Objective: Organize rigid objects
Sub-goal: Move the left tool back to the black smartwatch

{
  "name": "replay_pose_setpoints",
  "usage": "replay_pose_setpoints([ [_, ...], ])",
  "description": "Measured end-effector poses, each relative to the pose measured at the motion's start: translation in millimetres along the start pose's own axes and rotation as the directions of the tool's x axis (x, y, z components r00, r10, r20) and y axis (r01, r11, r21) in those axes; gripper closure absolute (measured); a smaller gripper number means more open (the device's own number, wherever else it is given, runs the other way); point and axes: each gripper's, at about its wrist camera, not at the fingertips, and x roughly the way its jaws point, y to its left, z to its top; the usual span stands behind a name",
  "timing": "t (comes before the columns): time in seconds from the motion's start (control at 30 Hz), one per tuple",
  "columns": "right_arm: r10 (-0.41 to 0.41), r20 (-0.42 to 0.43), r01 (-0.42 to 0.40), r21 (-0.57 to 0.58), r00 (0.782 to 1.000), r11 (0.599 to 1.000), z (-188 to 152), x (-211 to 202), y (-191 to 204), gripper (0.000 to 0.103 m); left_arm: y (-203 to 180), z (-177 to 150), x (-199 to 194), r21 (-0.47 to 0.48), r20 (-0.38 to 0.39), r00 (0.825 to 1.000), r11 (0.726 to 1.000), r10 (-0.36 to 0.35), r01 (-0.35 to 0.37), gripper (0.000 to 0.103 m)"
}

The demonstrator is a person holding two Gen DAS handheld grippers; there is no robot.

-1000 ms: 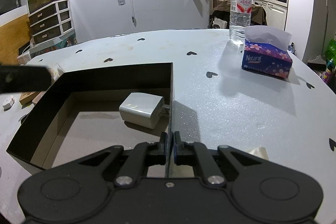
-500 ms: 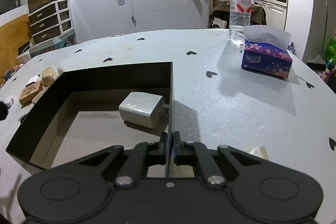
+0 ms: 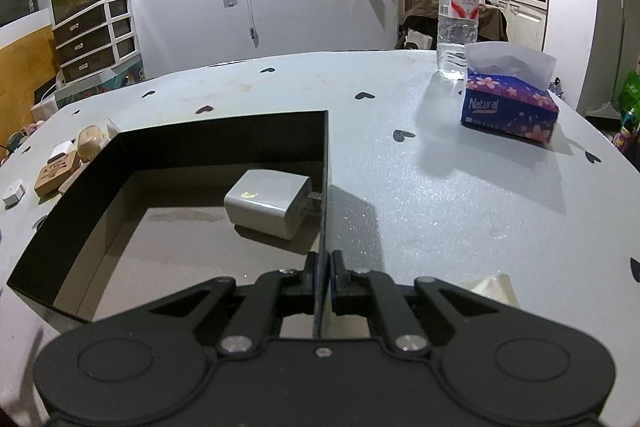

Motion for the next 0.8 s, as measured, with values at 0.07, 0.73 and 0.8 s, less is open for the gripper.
replay_pose_setpoints([
  [0.07,0.000,0.000,0.000,-0.001,1.000,1.000,0.1,0.0,0.0,0.097,5.5,-0.8,11.2,0.003,-0.020,1.000,1.000,-0.013,0.013,0.022],
  [0.73,-0.002,-0.005,0.002,-0.012,1.000,1.000,0.3,0.3,1.7,0.097,-1.3,2.3,81.3,0.092,-0.130,0.991,0.995,-0.011,0.023,0.052],
  [0.8,-0.002,-0.005,0.002,-0.013,1.000,1.000,0.4,0.3,1.7,0.097,-1.3,2.7,81.1,0.094,-0.130,0.991,0.995,-0.012,0.024,0.052],
])
